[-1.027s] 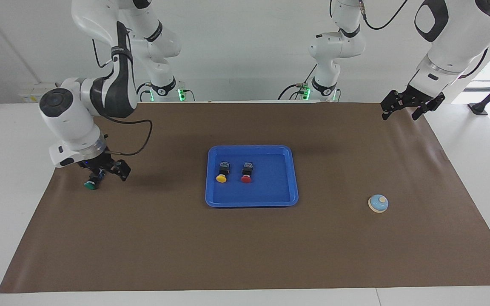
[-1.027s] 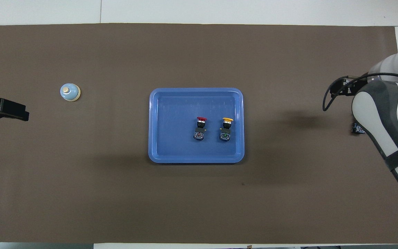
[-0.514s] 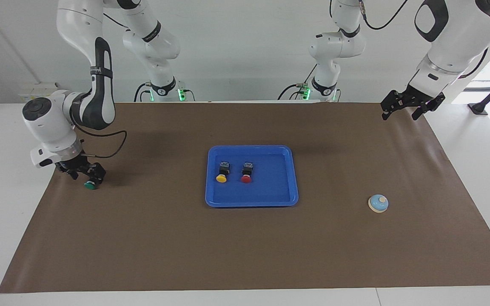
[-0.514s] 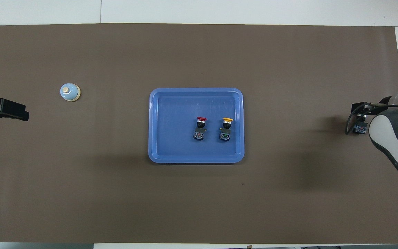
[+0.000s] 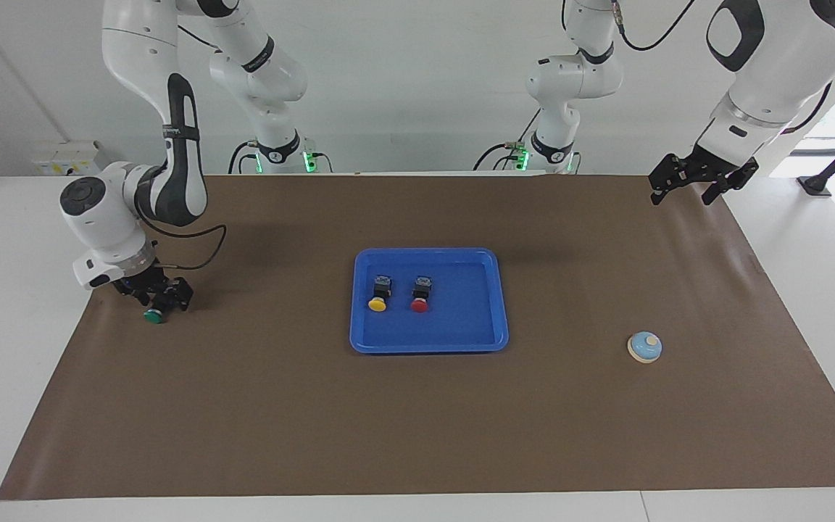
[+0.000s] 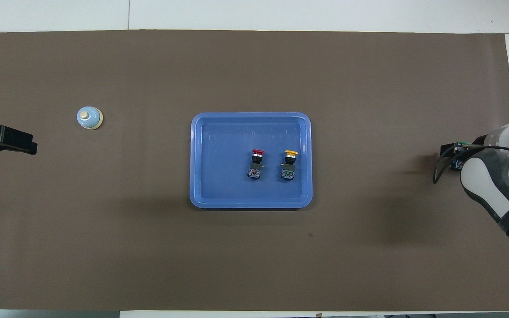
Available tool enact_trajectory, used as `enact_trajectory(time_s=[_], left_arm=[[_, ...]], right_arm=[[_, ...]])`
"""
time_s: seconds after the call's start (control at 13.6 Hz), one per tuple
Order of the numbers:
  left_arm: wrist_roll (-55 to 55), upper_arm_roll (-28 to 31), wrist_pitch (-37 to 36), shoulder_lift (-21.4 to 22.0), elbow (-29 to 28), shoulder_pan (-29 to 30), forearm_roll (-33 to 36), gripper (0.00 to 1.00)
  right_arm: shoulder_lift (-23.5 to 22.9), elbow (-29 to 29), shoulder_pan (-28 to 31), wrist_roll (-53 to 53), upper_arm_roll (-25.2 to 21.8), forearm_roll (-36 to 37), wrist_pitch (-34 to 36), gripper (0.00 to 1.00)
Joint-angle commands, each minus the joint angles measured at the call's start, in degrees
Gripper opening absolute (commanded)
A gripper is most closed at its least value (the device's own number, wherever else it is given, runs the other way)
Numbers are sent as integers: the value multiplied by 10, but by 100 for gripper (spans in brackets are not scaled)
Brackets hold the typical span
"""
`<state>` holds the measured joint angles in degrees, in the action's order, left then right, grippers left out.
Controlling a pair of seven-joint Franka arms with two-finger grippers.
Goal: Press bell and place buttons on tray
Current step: 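Grasp the green-capped button with the right gripper and lift it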
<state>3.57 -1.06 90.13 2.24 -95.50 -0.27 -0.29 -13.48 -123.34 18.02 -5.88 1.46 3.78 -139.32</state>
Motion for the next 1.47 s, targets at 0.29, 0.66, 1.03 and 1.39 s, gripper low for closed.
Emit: enact_trajectory(time_s=[0.29, 0.66, 1.03, 1.39], left_arm=[[4, 2, -5, 7, -2, -2, 6, 100], [4, 2, -5, 7, -2, -2, 6, 100], [4, 2, -5, 7, -1, -2, 6, 100], [4, 2, -5, 7, -2, -2, 6, 100]], right_arm=[[20, -16, 18, -48, 8, 6, 1, 0], [17, 108, -53, 45, 26, -4, 149, 0], [-8, 238, -241, 290, 26, -18, 284, 0], [-36, 281, -447, 502, 27, -51, 272, 0]])
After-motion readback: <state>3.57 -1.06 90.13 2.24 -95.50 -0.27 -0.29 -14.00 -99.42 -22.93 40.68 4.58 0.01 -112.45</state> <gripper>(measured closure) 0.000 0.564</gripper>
